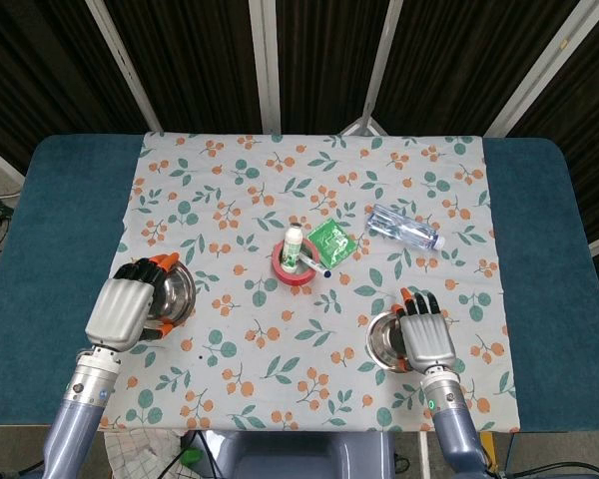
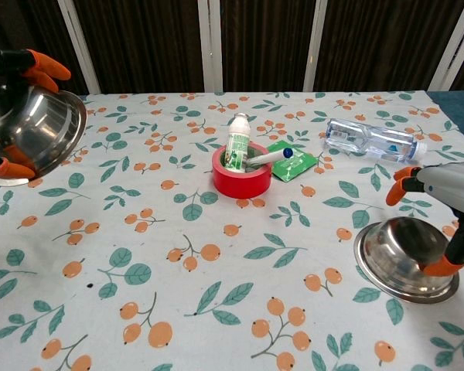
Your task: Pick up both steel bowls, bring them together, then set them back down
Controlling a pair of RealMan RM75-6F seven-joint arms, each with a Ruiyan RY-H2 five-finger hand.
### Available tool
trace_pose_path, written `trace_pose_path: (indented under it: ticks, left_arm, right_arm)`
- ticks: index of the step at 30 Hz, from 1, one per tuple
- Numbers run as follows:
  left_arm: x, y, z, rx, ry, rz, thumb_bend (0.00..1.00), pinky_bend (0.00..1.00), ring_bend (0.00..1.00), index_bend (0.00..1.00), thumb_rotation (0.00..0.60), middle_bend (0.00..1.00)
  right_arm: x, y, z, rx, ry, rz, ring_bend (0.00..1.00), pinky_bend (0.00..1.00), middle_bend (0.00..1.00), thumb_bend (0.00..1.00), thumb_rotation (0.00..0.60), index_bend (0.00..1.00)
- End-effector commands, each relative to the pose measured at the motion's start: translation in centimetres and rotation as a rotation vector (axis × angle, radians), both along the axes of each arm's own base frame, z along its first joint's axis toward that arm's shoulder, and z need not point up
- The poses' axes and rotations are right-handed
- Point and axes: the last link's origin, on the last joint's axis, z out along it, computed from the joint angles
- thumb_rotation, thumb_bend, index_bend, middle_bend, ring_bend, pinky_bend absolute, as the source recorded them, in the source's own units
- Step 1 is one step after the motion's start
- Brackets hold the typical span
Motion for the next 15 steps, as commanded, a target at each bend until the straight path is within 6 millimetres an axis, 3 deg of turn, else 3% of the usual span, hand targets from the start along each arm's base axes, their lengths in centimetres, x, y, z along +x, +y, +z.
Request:
trace_pose_path:
  ticks: [1,15]
  left_arm:
    - [-0.1,0.1,-0.2,-0.014,0.002,0.008,0.0,0.37,0.2,0.15,0.6,0.21]
    - [0.4,-0.1,0.3,0.029,-0.064,-0.052,0.0,0.37,0.2,0.15,0.6,0.21]
  right_arm:
    - [-0.5,0.1,-0.3,0.031,0.029,-0.02,0.07,0.05,0.07,0.15,0.6,0.23]
    - [-0.9,-0.1,-1.4,0.039,0.022,-0.022,0.17,0.05,0.07,0.15,0.6,0.23]
